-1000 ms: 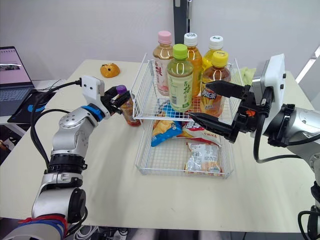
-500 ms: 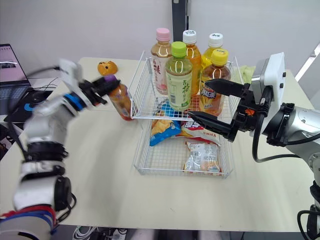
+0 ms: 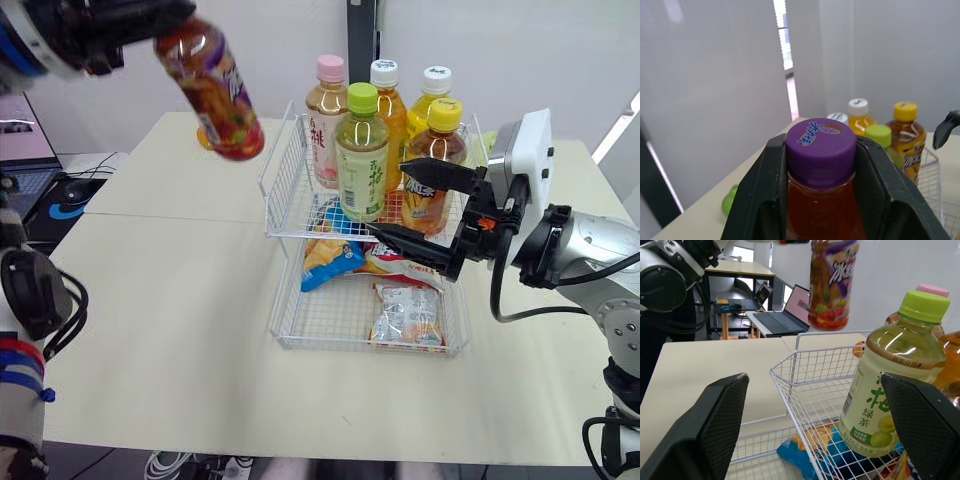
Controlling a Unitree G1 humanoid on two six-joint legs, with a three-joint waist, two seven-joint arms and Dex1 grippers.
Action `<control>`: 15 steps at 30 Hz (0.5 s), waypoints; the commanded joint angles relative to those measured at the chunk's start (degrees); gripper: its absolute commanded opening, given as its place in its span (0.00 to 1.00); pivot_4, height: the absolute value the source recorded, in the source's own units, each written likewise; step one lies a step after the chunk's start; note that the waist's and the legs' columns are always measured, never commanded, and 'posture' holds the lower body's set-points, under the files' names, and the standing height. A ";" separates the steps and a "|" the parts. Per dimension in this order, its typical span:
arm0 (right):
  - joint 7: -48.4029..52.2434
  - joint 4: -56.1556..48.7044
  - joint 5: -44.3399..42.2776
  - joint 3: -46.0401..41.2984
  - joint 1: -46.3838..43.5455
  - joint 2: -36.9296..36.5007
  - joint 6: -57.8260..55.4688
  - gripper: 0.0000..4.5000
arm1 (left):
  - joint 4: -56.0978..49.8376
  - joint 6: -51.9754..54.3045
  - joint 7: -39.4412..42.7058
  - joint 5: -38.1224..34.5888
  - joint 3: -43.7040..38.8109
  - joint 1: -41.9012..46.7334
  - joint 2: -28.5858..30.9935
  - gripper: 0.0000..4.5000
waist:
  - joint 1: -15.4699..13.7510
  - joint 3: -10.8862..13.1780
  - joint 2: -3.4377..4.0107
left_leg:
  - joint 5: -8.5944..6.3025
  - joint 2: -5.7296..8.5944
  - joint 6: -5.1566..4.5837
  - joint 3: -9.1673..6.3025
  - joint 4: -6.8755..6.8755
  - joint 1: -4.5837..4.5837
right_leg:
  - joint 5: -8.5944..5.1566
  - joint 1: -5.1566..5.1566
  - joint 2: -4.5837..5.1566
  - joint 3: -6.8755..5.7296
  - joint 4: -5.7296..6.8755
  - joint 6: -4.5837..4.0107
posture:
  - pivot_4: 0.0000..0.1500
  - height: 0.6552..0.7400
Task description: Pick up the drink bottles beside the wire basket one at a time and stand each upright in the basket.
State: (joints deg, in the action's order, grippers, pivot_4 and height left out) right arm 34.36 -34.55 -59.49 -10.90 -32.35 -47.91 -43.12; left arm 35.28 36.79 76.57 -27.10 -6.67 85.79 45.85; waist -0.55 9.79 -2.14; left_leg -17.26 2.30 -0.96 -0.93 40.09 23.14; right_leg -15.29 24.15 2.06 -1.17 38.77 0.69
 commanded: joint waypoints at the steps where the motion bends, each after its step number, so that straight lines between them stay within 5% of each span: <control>1: -0.04 -0.93 0.47 -0.92 -0.65 0.11 0.90 1.00 | -5.79 2.83 -1.24 -3.71 -1.38 2.08 -3.20 0.31 | 0.01 0.00 0.00 | 0.00 0.00 0.00 -0.01 0.01 0.00 | 0.00 0.00 0.00 0.00 0.01 0.00 | 1.00 1.00; 15: -3.06 -4.04 -0.96 -3.14 1.55 -0.74 0.22 1.00 | -13.99 -2.88 -2.73 -0.72 3.24 -10.47 -9.79 0.31 | 0.62 0.03 0.04 | 0.03 -0.02 0.04 0.05 -0.02 -0.08 | -0.01 0.04 -0.01 0.10 0.16 0.00 | 1.00 1.00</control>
State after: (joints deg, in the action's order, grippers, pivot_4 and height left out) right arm 31.92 -36.73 -59.73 -11.93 -30.38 -47.91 -43.26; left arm 24.66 35.94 74.19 -26.93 -2.56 74.35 36.32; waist 0.07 9.82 -2.11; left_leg -17.24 2.28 -0.92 -0.88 40.07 23.07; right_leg -15.29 24.18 2.05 -1.06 38.91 0.69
